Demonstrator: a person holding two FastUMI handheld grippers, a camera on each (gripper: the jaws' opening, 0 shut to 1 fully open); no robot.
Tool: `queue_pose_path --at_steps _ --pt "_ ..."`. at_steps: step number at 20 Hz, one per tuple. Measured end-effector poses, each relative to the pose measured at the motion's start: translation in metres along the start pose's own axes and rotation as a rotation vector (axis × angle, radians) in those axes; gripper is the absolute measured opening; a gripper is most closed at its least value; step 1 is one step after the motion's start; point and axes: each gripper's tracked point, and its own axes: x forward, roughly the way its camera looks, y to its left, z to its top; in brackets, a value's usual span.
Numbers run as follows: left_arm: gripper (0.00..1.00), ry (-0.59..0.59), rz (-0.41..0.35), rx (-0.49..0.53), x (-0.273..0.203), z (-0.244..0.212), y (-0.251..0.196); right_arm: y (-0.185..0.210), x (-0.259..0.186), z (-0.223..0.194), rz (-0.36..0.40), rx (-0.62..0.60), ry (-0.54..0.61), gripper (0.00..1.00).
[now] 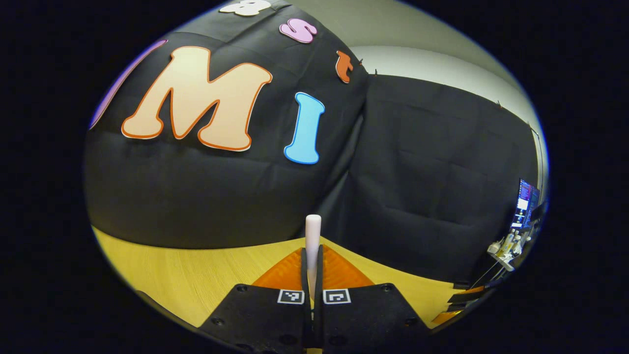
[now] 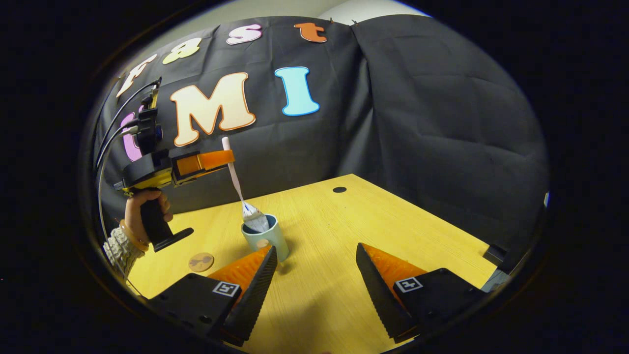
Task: Put the toothbrush and toothpaste on the desktop into the cup, then pick up the cup and place it on the coaster on the desktop.
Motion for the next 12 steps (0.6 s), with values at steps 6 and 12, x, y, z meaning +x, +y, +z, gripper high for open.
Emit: queue_pose_path --at_steps 6,12 --pt "0.0 0.077 -0.011 -0.041 -0.001 -0.042 0.001 -0.009 -0.006 -0.01 -0.022 -0.002 0.029 0.99" --pt "0.25 0.097 0.002 -0.115 -0.025 -0.057 0.004 -0.002 -0.008 -0.015 -0.003 -0.01 0.067 0.94"
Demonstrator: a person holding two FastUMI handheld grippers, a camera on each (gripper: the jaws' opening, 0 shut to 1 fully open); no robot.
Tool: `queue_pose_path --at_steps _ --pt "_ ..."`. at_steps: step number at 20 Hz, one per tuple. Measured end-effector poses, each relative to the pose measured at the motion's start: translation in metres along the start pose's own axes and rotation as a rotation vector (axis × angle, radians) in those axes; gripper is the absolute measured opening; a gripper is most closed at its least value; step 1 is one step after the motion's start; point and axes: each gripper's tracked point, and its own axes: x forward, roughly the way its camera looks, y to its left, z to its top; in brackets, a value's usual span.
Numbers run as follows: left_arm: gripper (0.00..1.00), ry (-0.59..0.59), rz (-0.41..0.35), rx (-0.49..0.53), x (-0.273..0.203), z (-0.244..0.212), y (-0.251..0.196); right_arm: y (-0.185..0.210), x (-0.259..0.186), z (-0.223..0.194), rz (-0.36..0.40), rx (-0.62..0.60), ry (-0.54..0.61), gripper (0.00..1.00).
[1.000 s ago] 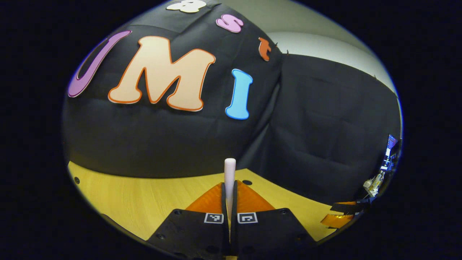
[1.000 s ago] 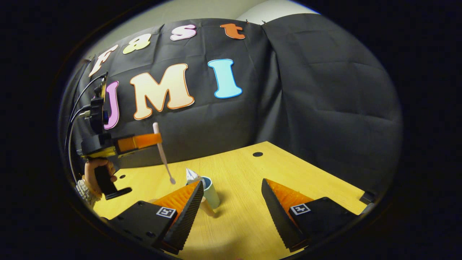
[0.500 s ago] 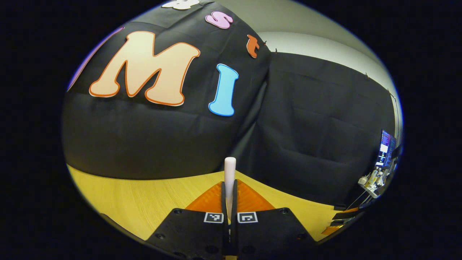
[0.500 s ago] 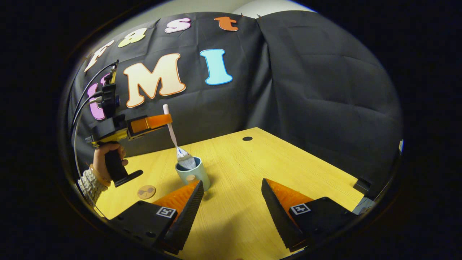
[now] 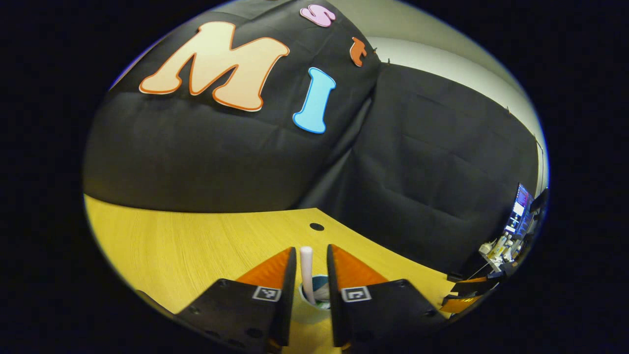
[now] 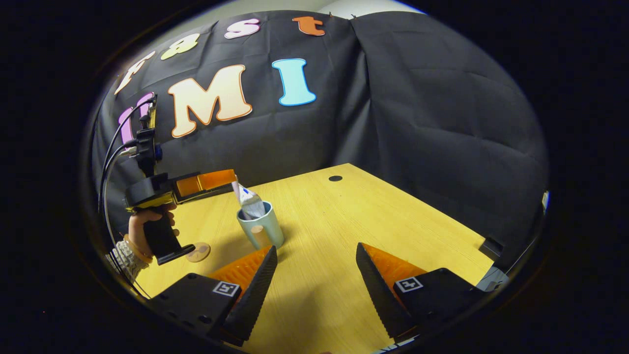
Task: Put the toothbrush and toothpaste on the desktop into the cup, then pick up the cup and place it on the coaster on the desktop.
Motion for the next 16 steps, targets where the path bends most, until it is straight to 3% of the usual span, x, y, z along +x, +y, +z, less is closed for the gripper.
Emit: queue_pose_path --at_steps 1,2,3,4,6,12,13,14,15,16 --pt "0.38 -0.008 0.002 -0.004 -0.005 0.003 0.002 0.004 0.0 0.001 0.007 0.0 0.0 0.94" --pt "0.67 -0.015 -0.005 -0.01 -0.011 0.005 0.001 0.007 0.0 0.001 0.015 0.001 0.003 0.98" --pt "0.75 -0.019 -0.011 -0.014 -0.018 0.007 0.0 0.011 0.001 0.003 0.024 0.002 0.006 0.94" --pt "0.9 -0.027 -0.009 -0.017 -0.023 0.009 0.002 0.017 0.002 0.004 0.036 0.003 0.006 0.98" --pt "0.94 -0.036 0.032 -0.012 -0.038 0.014 0.01 0.028 0.005 0.006 0.061 0.0 0.017 0.94" --pt "0.95 0.024 0.207 0.059 -0.097 0.016 0.051 0.067 0.025 0.018 0.163 -0.029 0.059 0.98" --pt "0.94 0.034 0.239 0.068 -0.108 0.017 0.06 0.073 0.028 0.019 0.179 -0.038 0.07 0.94" --pt "0.95 0.04 0.269 0.074 -0.12 0.019 0.068 0.079 0.032 0.02 0.198 -0.043 0.081 0.99" --pt "0.95 0.036 0.299 0.075 -0.131 0.023 0.076 0.085 0.037 0.021 0.21 -0.047 0.098 0.94" --pt "0.95 0.033 0.329 0.069 -0.141 0.025 0.084 0.089 0.044 0.021 0.218 -0.053 0.122 0.99"
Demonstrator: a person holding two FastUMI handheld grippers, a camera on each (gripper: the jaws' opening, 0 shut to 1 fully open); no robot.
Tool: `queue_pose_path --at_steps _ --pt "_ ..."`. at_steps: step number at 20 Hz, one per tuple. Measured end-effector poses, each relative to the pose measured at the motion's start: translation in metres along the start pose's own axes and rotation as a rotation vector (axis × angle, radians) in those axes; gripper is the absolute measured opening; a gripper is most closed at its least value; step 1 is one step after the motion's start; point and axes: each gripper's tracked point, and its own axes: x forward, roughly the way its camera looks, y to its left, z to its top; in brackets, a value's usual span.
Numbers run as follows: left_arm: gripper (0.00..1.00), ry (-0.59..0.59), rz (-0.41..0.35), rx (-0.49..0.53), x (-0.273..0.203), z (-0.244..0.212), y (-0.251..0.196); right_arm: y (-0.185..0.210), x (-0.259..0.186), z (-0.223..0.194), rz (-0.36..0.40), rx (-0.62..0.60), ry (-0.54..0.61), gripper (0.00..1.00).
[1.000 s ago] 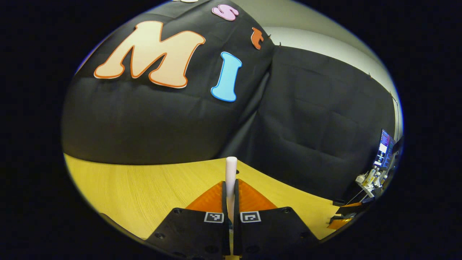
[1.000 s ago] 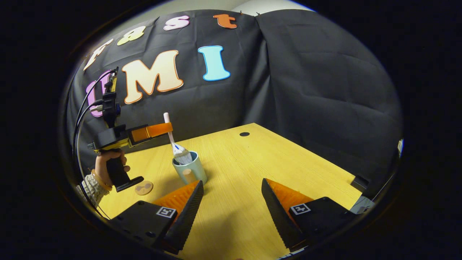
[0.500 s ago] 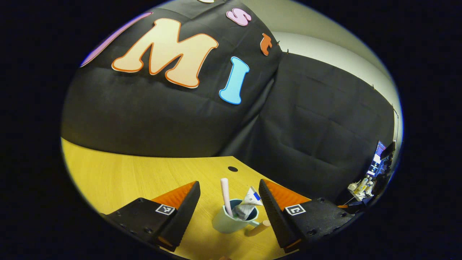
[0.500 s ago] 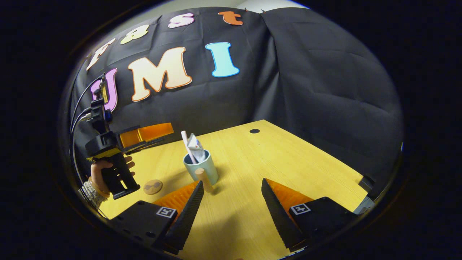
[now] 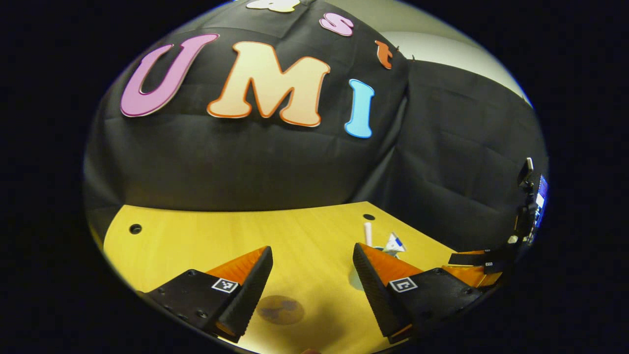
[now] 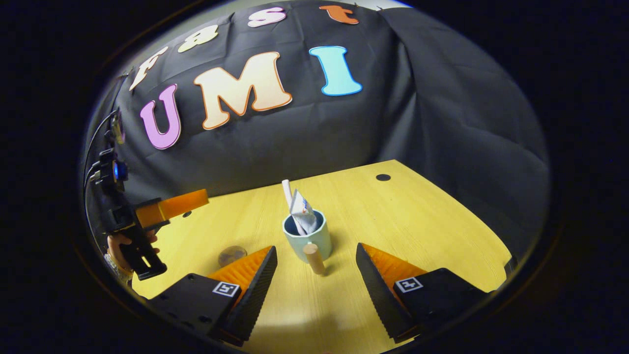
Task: Put the toothbrush and toothpaste on the desktop into the cup, then pick up the cup and place it on the coaster on the desktop.
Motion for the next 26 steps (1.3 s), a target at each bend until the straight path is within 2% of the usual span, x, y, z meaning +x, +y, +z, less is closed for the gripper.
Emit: queue_pose_path --at_steps 1,2,5,6,7,9,10,13,14,16,17,18,19,20,23,25,26 --pt "0.95 0.003 0.031 -0.011 -0.009 0.0 0.011 0.001 0.007 -0.001 0.0 -0.003 0.026 0.94" --pt "0.95 0.012 0.057 -0.021 -0.018 -0.003 0.02 0.003 0.013 -0.001 0.007 -0.003 0.054 0.99" --pt "0.95 0.058 0.151 -0.031 -0.045 -0.018 0.052 0.003 0.027 -0.002 0.024 -0.012 0.138 0.99" --pt "0.95 0.067 0.186 -0.032 -0.055 -0.021 0.064 0.002 0.034 -0.003 0.025 -0.025 0.168 0.94" --pt "0.95 0.069 0.215 -0.039 -0.064 -0.024 0.073 0.001 0.04 -0.003 0.025 -0.036 0.19 0.94" --pt "0.95 0.081 0.257 -0.071 -0.08 -0.032 0.085 -0.001 0.054 -0.006 0.021 -0.061 0.248 0.94" --pt "0.94 0.092 0.272 -0.086 -0.086 -0.037 0.09 -0.001 0.061 -0.006 0.024 -0.073 0.278 0.99" --pt "0.95 0.121 0.329 -0.109 -0.103 -0.052 0.105 -0.003 0.078 -0.015 0.036 -0.129 0.383 0.99" --pt "0.95 0.128 0.344 -0.115 -0.108 -0.057 0.108 -0.003 0.081 -0.02 0.043 -0.148 0.425 0.94" --pt "0.95 0.15 0.367 -0.137 -0.117 -0.067 0.113 -0.005 0.085 -0.033 0.057 -0.185 0.522 0.94" --pt "0.95 0.157 0.373 -0.148 -0.12 -0.071 0.114 -0.006 0.087 -0.041 0.062 -0.201 0.573 0.99" --pt "0.95 0.165 0.38 -0.16 -0.124 -0.077 0.115 -0.005 0.089 -0.046 0.067 -0.212 0.609 0.99" --pt "0.95 0.175 0.383 -0.17 -0.126 -0.082 0.116 -0.005 0.091 -0.051 0.073 -0.223 0.648 0.93" --pt "0.95 0.181 0.387 -0.181 -0.129 -0.086 0.115 -0.006 0.092 -0.056 0.074 -0.234 0.688 0.98" --pt "0.95 0.202 0.397 -0.219 -0.134 -0.097 0.115 -0.006 0.101 -0.069 0.069 -0.26 0.773 0.95" --pt "0.96 0.217 0.389 -0.25 -0.135 -0.103 0.108 -0.003 0.106 -0.073 0.06 -0.244 0.816 0.9" --pt "0.96 0.22 0.376 -0.26 -0.135 -0.105 0.104 -0.002 0.108 -0.074 0.053 -0.229 0.829 0.77"
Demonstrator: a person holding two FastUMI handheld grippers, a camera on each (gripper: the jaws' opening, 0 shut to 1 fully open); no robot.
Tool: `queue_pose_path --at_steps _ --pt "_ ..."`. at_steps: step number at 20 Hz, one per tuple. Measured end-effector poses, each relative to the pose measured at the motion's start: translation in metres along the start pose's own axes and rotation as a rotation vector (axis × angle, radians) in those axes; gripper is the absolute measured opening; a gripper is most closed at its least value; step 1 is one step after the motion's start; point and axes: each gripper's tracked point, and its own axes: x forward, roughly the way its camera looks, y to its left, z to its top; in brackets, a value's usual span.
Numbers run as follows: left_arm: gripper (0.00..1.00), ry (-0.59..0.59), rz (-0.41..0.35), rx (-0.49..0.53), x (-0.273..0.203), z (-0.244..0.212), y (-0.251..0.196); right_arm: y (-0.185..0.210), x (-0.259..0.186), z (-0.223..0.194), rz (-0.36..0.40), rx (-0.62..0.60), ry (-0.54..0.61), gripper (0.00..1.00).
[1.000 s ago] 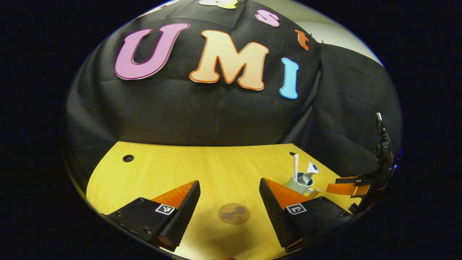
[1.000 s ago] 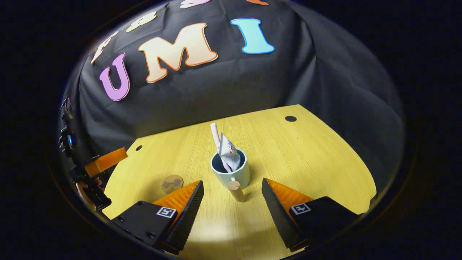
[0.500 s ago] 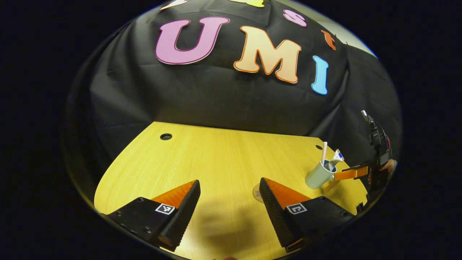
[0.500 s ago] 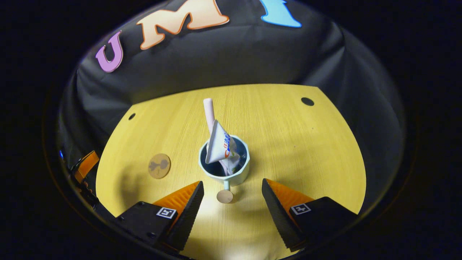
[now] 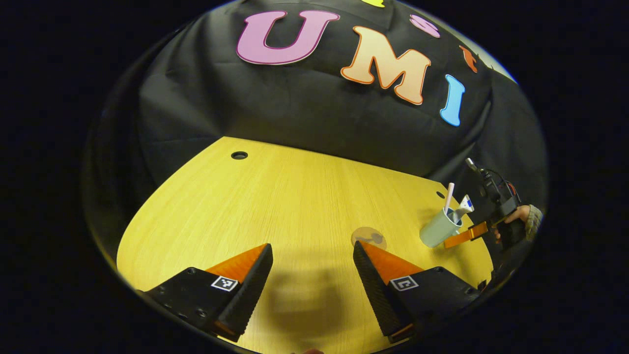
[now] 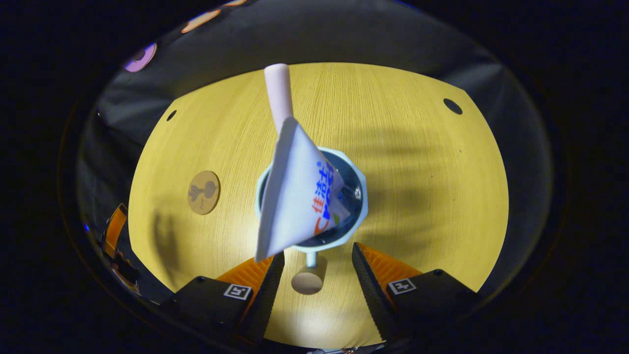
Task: Put the toothbrush and toothpaste on the desktop into the cup, then pick up the cup and place it on the coaster on the desktop.
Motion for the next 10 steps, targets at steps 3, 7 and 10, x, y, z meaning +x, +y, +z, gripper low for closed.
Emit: queue_pose_path --at_steps 3,7,10 --pt "0.95 0.019 -0.006 0.027 0.0007 -0.0064 0.0028 0.002 0.0048 0.0037 0.001 0.017 0.029 0.63" --pt "0.95 0.002 -0.025 0.038 0.0029 0.0014 0.0032 -0.0026 0.0083 0.0011 -0.008 0.054 0.067 0.44" --pt "0.95 0.004 -0.043 0.049 0.0052 0.0009 0.0008 -0.0026 0.0078 0.0028 -0.025 0.057 0.062 0.32"
